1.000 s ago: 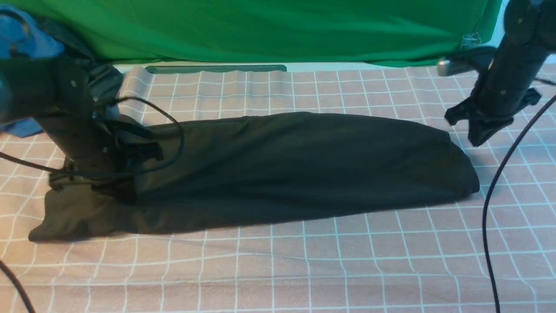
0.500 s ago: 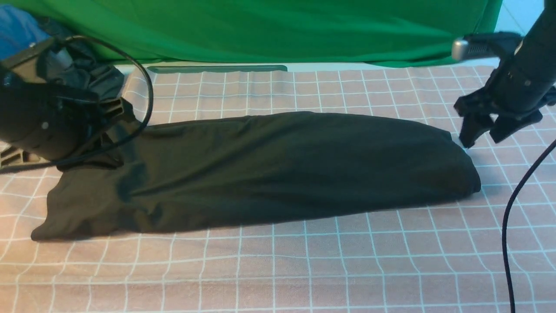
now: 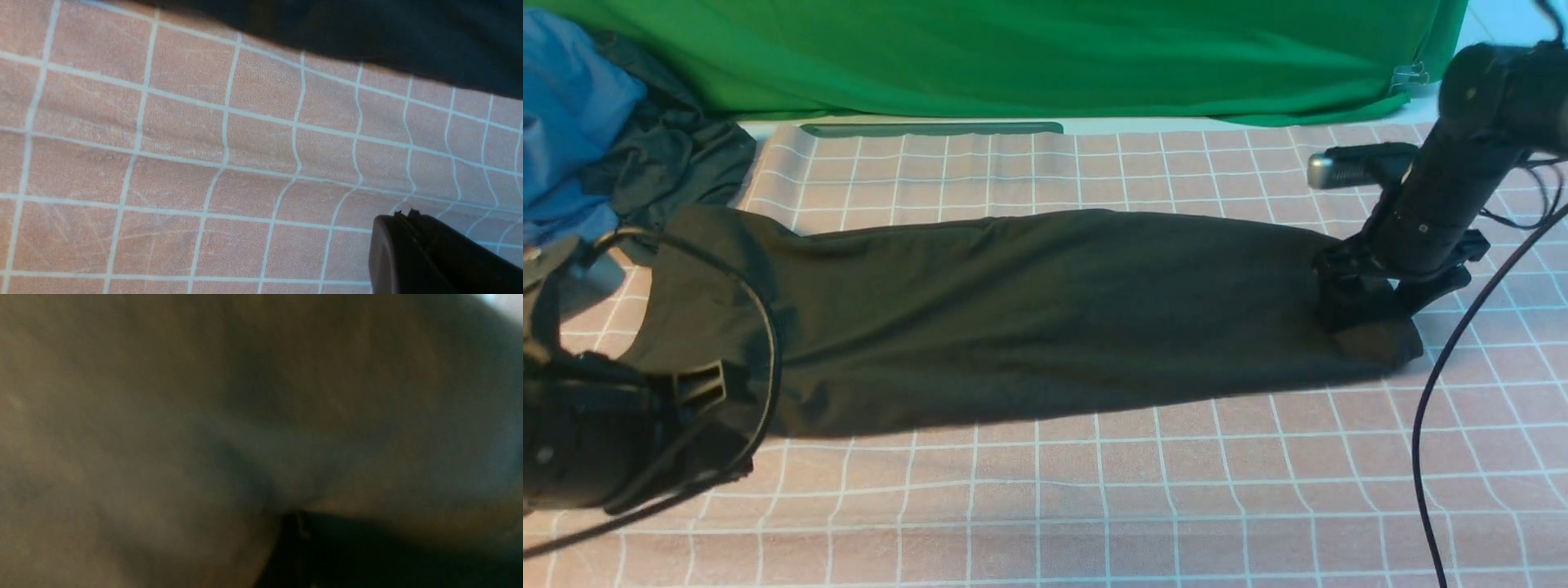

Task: Fold a long-sleeved shirt over a pink coffee tablecloth.
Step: 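Pull the folded dark garment lengthwise by its ends to straighten it flat on the table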

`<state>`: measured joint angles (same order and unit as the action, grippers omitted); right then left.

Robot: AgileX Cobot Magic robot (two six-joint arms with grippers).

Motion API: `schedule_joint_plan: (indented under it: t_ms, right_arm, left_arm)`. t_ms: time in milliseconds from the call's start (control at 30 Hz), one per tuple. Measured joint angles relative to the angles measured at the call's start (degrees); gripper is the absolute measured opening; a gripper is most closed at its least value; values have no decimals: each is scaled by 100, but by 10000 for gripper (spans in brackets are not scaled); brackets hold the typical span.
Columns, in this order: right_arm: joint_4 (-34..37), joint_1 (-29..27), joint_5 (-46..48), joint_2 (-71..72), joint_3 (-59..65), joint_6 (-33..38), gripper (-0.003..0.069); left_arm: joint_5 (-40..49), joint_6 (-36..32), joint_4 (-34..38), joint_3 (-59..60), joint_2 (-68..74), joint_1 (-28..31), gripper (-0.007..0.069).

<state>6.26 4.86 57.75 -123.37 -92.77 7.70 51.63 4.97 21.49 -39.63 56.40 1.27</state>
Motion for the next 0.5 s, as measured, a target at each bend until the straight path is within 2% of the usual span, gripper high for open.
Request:
schedule_joint_plan:
  t_ms: [67,133,200,267,500]
  right_arm:
    - [-38,30,-6,-24,-13,6,582]
    - [-14,60,3,-22,-13,173,424]
    - [99,73,78,-25,-23,344,212]
    - [95,80,123,-14,-30,369,116]
    - [-366,-348,826,348,7,302,108]
  left_arm:
    - [19,0,0,12,-129,0,14]
    - [19,4,29,12,-332,0,14]
    - [31,4,41,12,-472,0,14]
    - [31,4,41,12,-611,0,14]
    - [62,4,36,12,-867,0,14]
